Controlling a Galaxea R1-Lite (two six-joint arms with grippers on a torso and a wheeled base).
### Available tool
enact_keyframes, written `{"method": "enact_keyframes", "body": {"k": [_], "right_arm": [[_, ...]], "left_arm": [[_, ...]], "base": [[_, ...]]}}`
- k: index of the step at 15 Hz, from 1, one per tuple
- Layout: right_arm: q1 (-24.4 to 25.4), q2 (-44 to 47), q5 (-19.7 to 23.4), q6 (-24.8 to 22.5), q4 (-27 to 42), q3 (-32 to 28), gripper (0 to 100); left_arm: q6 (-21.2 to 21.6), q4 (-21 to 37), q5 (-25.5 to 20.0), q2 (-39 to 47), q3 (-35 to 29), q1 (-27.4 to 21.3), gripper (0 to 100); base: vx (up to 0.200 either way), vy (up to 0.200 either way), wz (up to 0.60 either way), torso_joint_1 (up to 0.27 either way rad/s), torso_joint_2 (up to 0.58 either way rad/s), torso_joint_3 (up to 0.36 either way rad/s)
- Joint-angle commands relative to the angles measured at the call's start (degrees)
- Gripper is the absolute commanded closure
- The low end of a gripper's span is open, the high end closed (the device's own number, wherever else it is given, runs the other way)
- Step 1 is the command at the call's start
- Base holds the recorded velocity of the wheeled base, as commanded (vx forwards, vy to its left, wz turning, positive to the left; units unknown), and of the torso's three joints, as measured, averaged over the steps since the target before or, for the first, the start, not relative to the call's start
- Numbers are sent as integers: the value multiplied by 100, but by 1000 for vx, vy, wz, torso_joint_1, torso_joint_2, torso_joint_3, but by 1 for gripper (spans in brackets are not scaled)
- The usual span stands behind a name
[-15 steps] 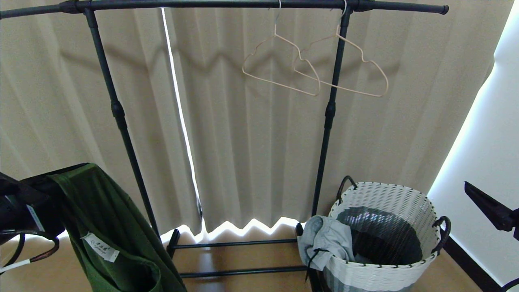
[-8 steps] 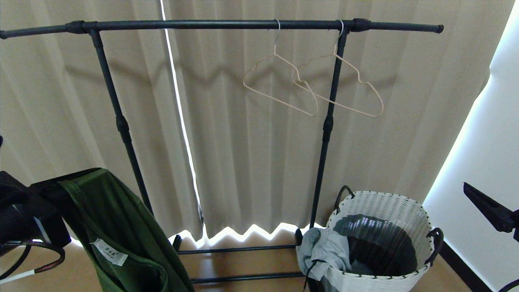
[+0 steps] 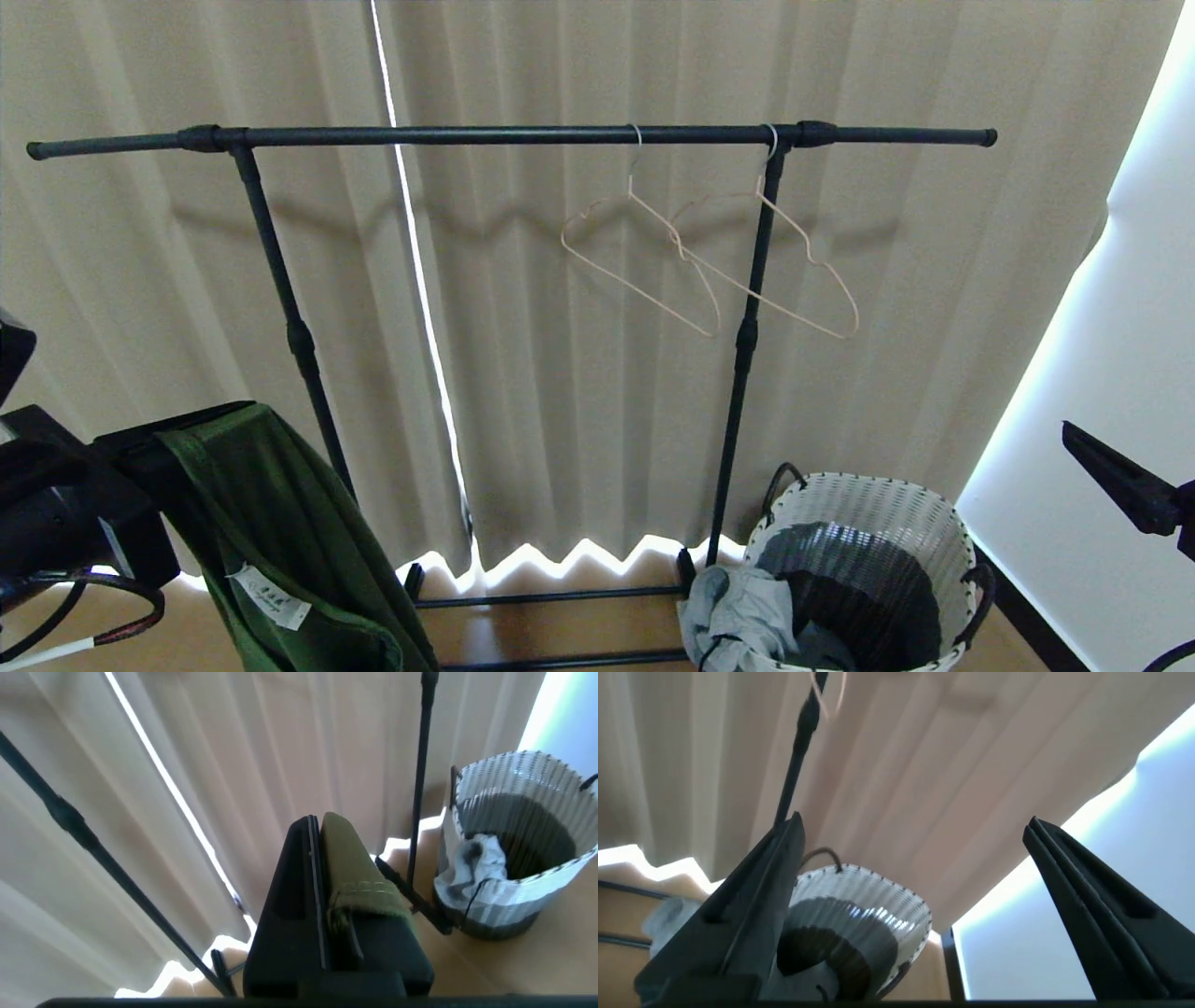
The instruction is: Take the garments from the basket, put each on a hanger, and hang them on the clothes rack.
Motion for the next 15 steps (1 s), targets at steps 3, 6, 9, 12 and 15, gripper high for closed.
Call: {"method": "enact_keyframes", "body": {"k": [3,6,9,12,15], "right_arm": [[0,7,234,-10,10,62,0],[0,7,656,-1,1,27,0],[0,42,840,-1,19,-105,0],[0,77,840,-1,98,-122,0],[0,77,840,70,318,-149,0]], "left_arm": [[-19,-1,1,-17,18,-19,100],[-27,7,1,-17,18,-36,100],[-27,7,-8,-78,53,-36,100],[-19,7,-8,-122,141,-54,100],[-19,7,1,-228,317,-256,100]], "base": [[0,0,0,167,-404,-227],[0,0,0,36,-78,-47],[133,0,0,0,-5,-6],[200,0,0,7,-7,-1],[200,0,0,14,-1,1]]}}
